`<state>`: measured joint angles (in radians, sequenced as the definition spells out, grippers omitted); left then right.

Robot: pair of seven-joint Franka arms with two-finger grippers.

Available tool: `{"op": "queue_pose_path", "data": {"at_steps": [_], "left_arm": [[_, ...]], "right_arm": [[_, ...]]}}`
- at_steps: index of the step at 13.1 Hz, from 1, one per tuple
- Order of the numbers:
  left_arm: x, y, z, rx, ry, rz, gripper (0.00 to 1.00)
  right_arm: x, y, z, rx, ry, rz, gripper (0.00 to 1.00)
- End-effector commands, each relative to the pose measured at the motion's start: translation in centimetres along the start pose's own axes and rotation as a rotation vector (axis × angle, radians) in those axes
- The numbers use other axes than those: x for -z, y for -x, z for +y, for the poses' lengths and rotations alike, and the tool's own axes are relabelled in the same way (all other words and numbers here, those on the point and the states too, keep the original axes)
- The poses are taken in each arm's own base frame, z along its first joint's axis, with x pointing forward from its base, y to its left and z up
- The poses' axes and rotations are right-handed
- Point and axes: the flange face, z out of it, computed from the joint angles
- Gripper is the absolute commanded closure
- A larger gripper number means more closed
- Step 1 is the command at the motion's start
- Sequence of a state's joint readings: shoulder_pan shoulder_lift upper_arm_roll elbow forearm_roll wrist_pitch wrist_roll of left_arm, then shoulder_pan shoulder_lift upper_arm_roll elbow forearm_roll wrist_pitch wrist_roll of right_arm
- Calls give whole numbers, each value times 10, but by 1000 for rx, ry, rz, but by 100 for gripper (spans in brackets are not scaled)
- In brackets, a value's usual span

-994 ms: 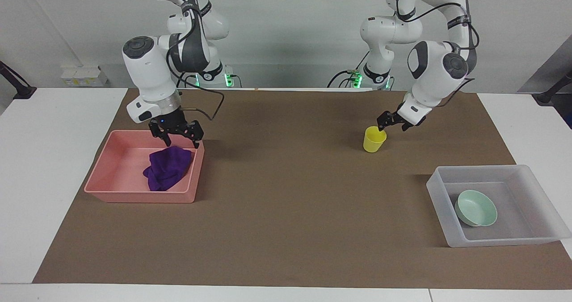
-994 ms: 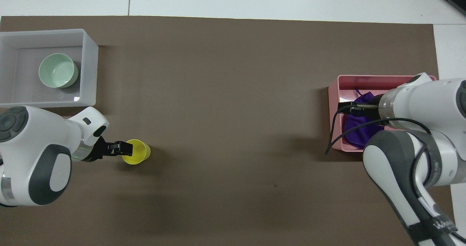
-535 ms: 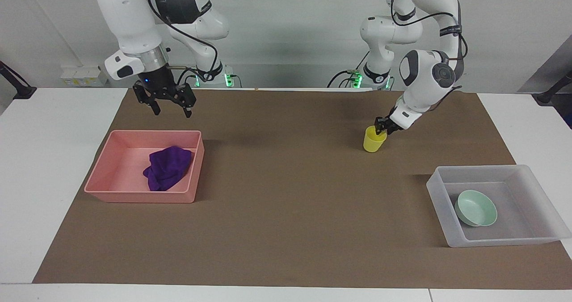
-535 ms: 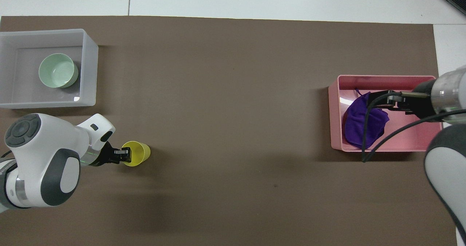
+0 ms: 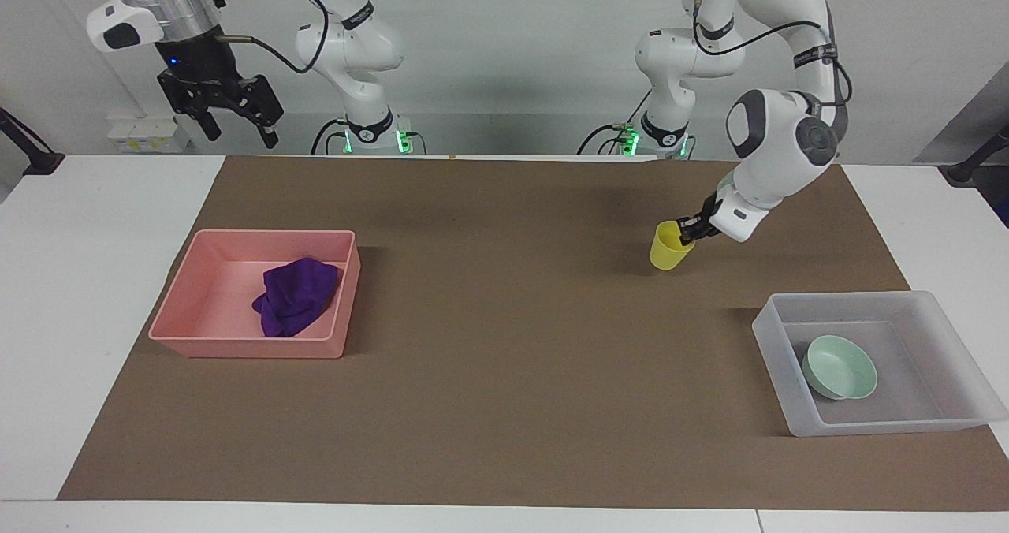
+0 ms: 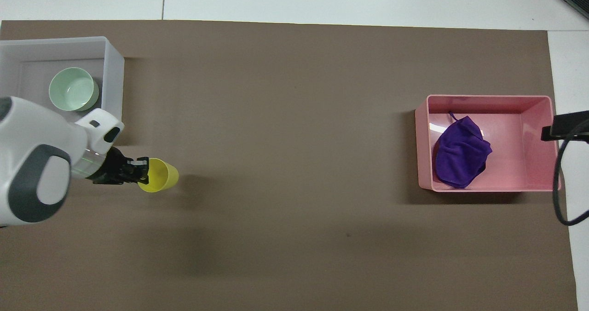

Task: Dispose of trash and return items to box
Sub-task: 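Grasp the yellow cup with the left gripper and lift it toward the clear box, then lower the yellow cup into the clear box beside the bowl and release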

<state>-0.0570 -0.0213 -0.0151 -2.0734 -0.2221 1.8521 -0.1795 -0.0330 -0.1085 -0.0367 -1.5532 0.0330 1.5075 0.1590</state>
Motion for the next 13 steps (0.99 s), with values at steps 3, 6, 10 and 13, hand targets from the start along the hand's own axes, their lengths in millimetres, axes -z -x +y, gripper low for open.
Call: {"op": "queue_pose_path", "data": {"at_steps": [3, 6, 10, 13], "left_arm": [[135, -37, -56, 78, -59, 32, 100], [174, -81, -109, 173, -23, 155, 100], [141, -155, -146, 220, -24, 288, 100], [80, -193, -156, 220, -32, 255, 100]], "right_arm": [[-19, -4, -12, 36, -13, -27, 0], [-20, -2, -11, 35, -10, -44, 0], [-25, -1, -4, 34, -11, -42, 0], [-27, 0, -5, 40, -10, -45, 0]]}}
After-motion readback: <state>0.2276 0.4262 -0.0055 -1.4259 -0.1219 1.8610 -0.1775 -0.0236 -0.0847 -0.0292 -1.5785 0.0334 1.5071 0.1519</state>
